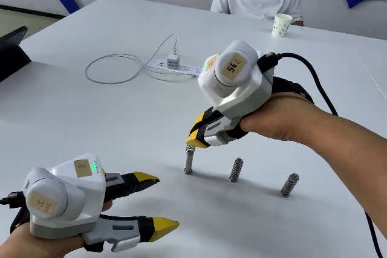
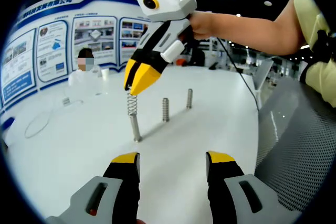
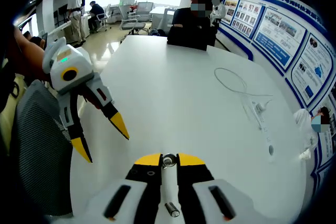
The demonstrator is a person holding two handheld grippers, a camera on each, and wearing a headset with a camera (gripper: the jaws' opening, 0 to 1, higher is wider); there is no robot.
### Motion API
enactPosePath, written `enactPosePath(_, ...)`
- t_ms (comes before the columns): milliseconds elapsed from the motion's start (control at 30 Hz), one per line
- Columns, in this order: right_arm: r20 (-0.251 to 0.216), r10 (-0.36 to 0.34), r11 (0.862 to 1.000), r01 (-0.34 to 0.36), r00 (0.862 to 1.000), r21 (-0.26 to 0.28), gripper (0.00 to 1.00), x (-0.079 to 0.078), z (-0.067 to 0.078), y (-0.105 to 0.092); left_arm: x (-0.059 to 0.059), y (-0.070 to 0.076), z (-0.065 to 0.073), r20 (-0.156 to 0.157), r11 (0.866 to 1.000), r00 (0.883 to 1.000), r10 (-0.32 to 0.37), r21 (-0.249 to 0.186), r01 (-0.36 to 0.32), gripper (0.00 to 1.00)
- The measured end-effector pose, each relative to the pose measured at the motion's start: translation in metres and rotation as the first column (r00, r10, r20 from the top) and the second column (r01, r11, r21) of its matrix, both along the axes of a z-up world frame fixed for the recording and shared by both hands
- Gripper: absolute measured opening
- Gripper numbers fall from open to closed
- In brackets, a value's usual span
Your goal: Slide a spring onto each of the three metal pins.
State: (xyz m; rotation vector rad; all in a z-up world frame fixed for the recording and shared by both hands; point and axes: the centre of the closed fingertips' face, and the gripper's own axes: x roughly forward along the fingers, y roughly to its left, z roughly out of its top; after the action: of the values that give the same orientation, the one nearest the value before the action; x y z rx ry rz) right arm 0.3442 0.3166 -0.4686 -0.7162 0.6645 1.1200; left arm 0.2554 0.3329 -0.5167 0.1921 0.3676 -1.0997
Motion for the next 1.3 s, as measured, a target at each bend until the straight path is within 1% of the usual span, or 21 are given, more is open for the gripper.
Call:
enactPosePath(133, -0.009, 0.0, 1.0, 0.0, 1.0, -0.01, 0.12, 0.001, -0.004, -0.001, 0.0, 0.001, 0.0, 0.0, 1.0, 1.0, 0.001, 0.001, -0.001, 0.51)
enactPosePath(300, -0.018, -0.004, 1.0, 0.004, 1.0, -0.003, 0.12, 0.003, -0.005, 0.002, 0.0, 0.002, -0.002, -0.004, 1.0, 1.0, 0.002, 0.004, -0.002, 0.51)
enactPosePath(333, -0.02, -0.003, 1.0, 0.003, 1.0, -0.015, 0.12, 0.003, -0.008, 0.001, 0.0, 0.002, -0.002, -0.004, 1.0, 1.0, 0.001, 0.003, -0.001, 0.51)
enactPosePath(400, -0.025, -0.005, 1.0, 0.004, 1.0, -0.023, 0.12, 0.003, -0.012, 0.0, 0.0, 0.001, -0.002, -0.003, 1.0, 1.0, 0.001, 0.003, -0.001, 0.51)
enactPosePath(800, -0.05, -0.015, 0.999, 0.013, 0.999, -0.045, 0.12, 0.003, -0.032, 0.0, 0.001, 0.003, -0.004, -0.006, 1.0, 1.0, 0.008, 0.004, -0.008, 0.51)
enactPosePath(1067, -0.063, -0.027, 0.998, 0.023, 0.998, -0.056, 0.12, 0.004, -0.045, 0.0, 0.002, 0.004, -0.004, -0.01, 1.0, 1.0, 0.015, 0.003, -0.014, 0.51)
enactPosePath(1300, -0.078, -0.039, 0.998, 0.034, 0.996, -0.058, 0.12, 0.005, -0.054, 0.001, 0.002, 0.004, -0.005, -0.013, 1.0, 1.0, 0.018, 0.002, -0.018, 0.51)
